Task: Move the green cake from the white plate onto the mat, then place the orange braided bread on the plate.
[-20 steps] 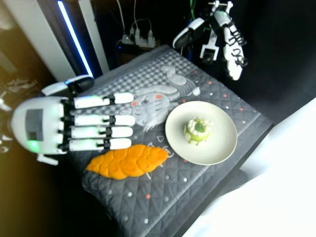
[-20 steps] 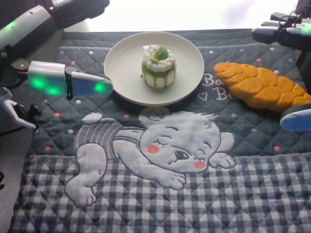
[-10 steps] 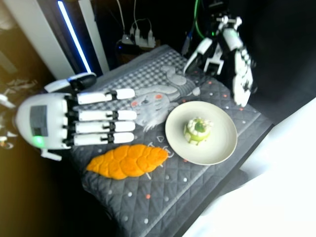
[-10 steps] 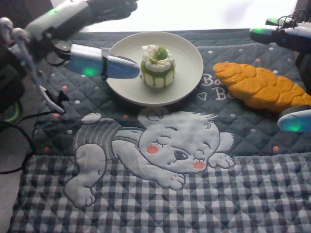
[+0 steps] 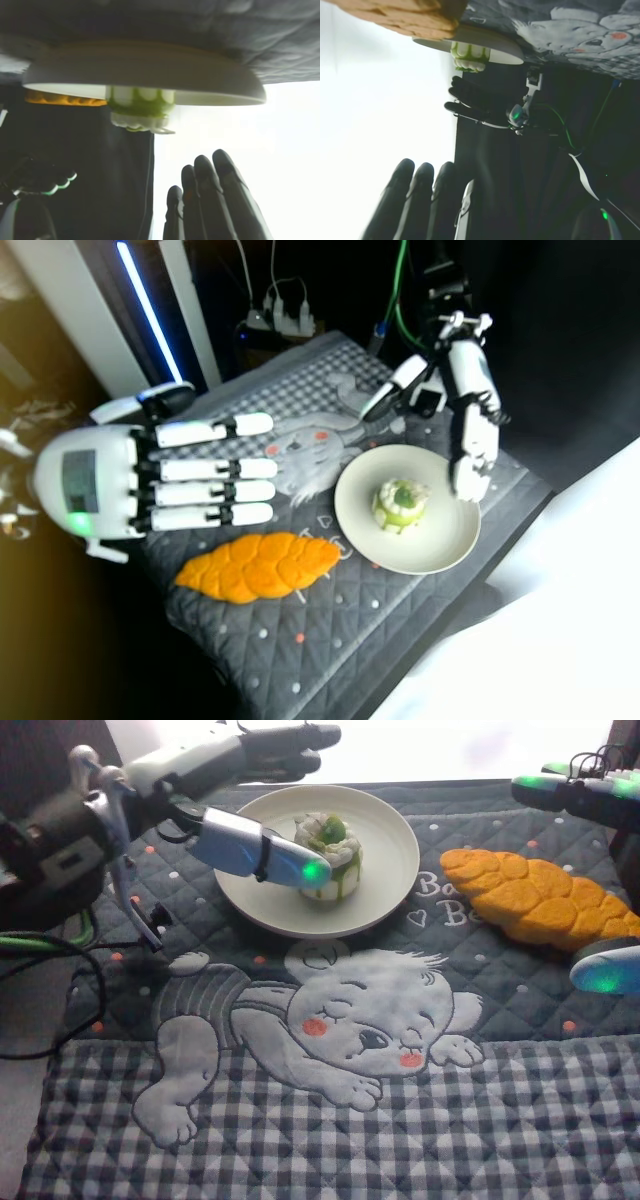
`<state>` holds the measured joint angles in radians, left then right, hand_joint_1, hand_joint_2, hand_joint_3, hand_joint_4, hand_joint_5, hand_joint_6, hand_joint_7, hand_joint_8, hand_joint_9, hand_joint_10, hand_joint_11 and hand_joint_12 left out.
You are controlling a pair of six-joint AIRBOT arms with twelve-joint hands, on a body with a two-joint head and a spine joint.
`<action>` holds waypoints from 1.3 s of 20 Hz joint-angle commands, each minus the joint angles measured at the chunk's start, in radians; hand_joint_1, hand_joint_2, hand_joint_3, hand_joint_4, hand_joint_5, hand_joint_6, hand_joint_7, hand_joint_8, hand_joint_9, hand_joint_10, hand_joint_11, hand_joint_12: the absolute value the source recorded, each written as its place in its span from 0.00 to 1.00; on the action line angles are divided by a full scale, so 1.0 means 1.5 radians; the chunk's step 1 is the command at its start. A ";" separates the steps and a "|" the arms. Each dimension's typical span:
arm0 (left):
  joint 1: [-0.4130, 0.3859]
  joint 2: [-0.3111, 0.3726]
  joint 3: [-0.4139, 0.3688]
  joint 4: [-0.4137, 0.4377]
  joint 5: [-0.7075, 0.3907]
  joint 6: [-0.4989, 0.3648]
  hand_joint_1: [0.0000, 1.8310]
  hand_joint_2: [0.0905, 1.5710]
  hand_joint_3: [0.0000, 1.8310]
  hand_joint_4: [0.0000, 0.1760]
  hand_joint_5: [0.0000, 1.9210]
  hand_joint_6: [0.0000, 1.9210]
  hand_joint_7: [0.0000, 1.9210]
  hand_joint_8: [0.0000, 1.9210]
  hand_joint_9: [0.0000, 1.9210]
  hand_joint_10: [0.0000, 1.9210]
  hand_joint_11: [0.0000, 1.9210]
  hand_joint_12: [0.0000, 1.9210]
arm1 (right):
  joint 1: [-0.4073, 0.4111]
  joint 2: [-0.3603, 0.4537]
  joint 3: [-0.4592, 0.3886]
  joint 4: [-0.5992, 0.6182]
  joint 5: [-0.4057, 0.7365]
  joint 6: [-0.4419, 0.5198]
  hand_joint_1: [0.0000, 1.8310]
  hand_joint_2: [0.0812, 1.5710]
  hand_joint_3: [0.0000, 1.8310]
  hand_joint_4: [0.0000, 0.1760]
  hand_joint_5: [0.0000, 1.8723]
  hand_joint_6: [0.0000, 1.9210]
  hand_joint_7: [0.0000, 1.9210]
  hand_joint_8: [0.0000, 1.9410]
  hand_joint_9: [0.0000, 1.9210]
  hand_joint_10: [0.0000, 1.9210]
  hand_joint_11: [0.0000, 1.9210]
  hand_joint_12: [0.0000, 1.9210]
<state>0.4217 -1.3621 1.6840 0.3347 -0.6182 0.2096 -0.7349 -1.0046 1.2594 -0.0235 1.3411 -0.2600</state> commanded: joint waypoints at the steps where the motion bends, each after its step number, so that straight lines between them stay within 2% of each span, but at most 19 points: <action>1: -0.011 -0.001 0.010 -0.011 -0.035 -0.008 0.43 0.40 0.00 0.64 0.14 0.00 0.21 0.00 0.21 0.01 0.13 0.07 | 0.002 0.005 0.002 0.021 0.085 0.006 0.27 0.46 0.01 1.00 0.17 0.00 0.22 0.01 0.14 0.01 0.12 0.06; 2: -0.013 -0.009 0.019 0.000 -0.025 -0.014 0.43 0.40 0.00 0.60 0.14 0.00 0.22 0.00 0.22 0.01 0.15 0.08 | 0.002 0.004 0.002 0.020 0.085 0.006 0.28 0.46 0.00 1.00 0.18 0.00 0.22 0.01 0.14 0.01 0.12 0.06; 3: -0.013 -0.015 0.026 0.008 -0.019 -0.022 0.43 0.39 0.00 0.71 0.14 0.00 0.22 0.00 0.21 0.01 0.13 0.07 | 0.002 0.003 0.003 0.019 0.085 0.006 0.29 0.45 0.00 1.00 0.18 0.00 0.22 0.00 0.14 0.01 0.12 0.06; 5: -0.013 -0.031 0.045 0.028 -0.005 -0.041 0.41 0.38 0.00 0.82 0.15 0.00 0.23 0.00 0.20 0.00 0.12 0.06 | 0.002 0.002 0.002 0.016 0.085 0.006 0.29 0.45 0.00 1.00 0.18 0.00 0.22 0.00 0.14 0.00 0.11 0.05; 6: -0.013 -0.033 0.048 0.032 0.000 -0.041 0.42 0.39 0.00 0.82 0.15 0.00 0.23 0.00 0.20 0.00 0.12 0.06 | 0.002 0.002 0.002 0.015 0.085 0.006 0.29 0.43 0.00 1.00 0.18 0.00 0.22 0.00 0.15 0.01 0.11 0.05; 7: -0.013 -0.036 0.050 0.036 0.007 -0.041 0.42 0.39 0.00 0.89 0.15 0.00 0.23 0.00 0.20 0.00 0.12 0.07 | 0.002 0.002 0.002 0.013 0.085 0.006 0.29 0.42 0.00 1.00 0.19 0.00 0.23 0.00 0.15 0.01 0.12 0.06; 8: -0.013 -0.039 0.053 0.039 0.011 -0.041 0.42 0.39 0.00 0.89 0.15 0.00 0.23 0.00 0.20 0.00 0.12 0.07 | 0.002 0.002 0.002 0.012 0.085 0.006 0.29 0.42 0.00 1.00 0.19 0.00 0.23 0.00 0.15 0.01 0.12 0.06; 11: -0.013 -0.044 0.056 0.047 0.018 -0.041 0.39 0.40 0.00 0.99 0.15 0.00 0.23 0.00 0.23 0.00 0.05 0.33 | 0.002 0.003 0.002 0.012 0.085 0.006 0.31 0.43 0.00 1.00 0.19 0.00 0.22 0.00 0.16 0.01 0.11 0.05; 12: -0.013 -0.046 0.057 0.049 0.020 -0.041 0.39 0.40 0.00 1.00 0.16 0.00 0.23 0.00 0.23 0.00 0.03 0.38 | 0.002 0.003 0.002 0.011 0.086 0.006 0.31 0.44 0.00 1.00 0.19 0.00 0.22 0.00 0.16 0.01 0.11 0.05; 15: -0.012 -0.056 0.065 0.056 0.025 -0.041 0.39 0.41 0.00 1.00 0.17 0.00 0.23 0.00 0.24 0.00 0.03 0.43 | 0.002 0.003 0.002 0.008 0.087 0.006 0.32 0.45 0.00 1.00 0.20 0.00 0.22 0.00 0.16 0.00 0.11 0.05; 17: -0.011 -0.061 0.069 0.060 0.028 -0.041 0.40 0.43 0.00 0.92 0.20 0.00 0.24 0.00 0.24 0.00 0.05 0.41 | 0.002 0.003 0.002 0.007 0.088 0.006 0.32 0.45 0.00 1.00 0.21 0.01 0.22 0.00 0.16 0.00 0.12 0.05; 18: -0.010 -0.063 0.071 0.060 0.029 -0.042 0.40 0.44 0.00 0.87 0.21 0.00 0.25 0.00 0.25 0.00 0.07 0.37 | 0.002 0.003 0.002 0.007 0.089 0.006 0.31 0.46 0.01 1.00 0.20 0.00 0.22 0.00 0.15 0.00 0.11 0.05; 20: -0.006 -0.067 0.075 0.060 0.030 -0.046 0.39 0.44 0.00 0.85 0.21 0.00 0.25 0.00 0.25 0.00 0.08 0.36 | 0.002 0.003 0.002 0.005 0.090 0.006 0.31 0.46 0.01 1.00 0.20 0.00 0.22 0.00 0.15 0.00 0.11 0.05; 21: -0.005 -0.069 0.077 0.062 0.031 -0.048 0.39 0.44 0.00 0.92 0.22 0.00 0.26 0.00 0.27 0.01 0.10 0.37 | 0.002 0.003 0.001 0.005 0.091 0.006 0.32 0.46 0.00 1.00 0.21 0.00 0.23 0.00 0.15 0.00 0.10 0.05; 22: -0.004 -0.070 0.079 0.062 0.032 -0.049 0.39 0.44 0.00 0.92 0.22 0.00 0.26 0.00 0.27 0.01 0.10 0.37 | 0.002 0.003 0.001 0.005 0.091 0.006 0.32 0.46 0.00 1.00 0.21 0.00 0.23 0.00 0.15 0.00 0.10 0.05; 23: -0.003 -0.072 0.080 0.062 0.032 -0.051 0.45 0.47 0.00 0.89 0.27 0.00 0.32 0.00 0.32 0.01 0.11 0.43 | 0.002 0.003 0.001 0.005 0.092 0.006 0.31 0.44 0.00 1.00 0.21 0.00 0.23 0.00 0.16 0.00 0.11 0.05; 24: -0.001 -0.073 0.083 0.062 0.034 -0.054 0.45 0.47 0.00 0.89 0.27 0.00 0.32 0.00 0.32 0.01 0.11 0.43 | 0.002 0.003 0.000 0.004 0.092 0.006 0.31 0.44 0.00 1.00 0.21 0.00 0.23 0.00 0.16 0.00 0.11 0.05; 25: 0.001 -0.075 0.085 0.062 0.034 -0.058 0.49 0.51 0.00 0.86 0.32 0.01 0.38 0.01 0.36 0.01 0.11 0.51 | 0.002 0.003 0.000 0.004 0.093 0.006 0.31 0.44 0.00 1.00 0.22 0.01 0.24 0.01 0.16 0.00 0.11 0.05; 26: 0.003 -0.077 0.088 0.062 0.034 -0.061 0.56 0.56 0.00 0.61 0.44 0.01 0.48 0.02 0.43 0.03 0.15 0.58 | 0.002 0.003 0.000 0.004 0.093 0.006 0.31 0.46 0.00 1.00 0.21 0.00 0.23 0.00 0.15 0.00 0.11 0.05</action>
<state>0.4149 -1.4727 1.8149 0.4500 -0.5121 0.1352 -0.7349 -1.0115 1.2594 -0.0467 1.3556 -0.2600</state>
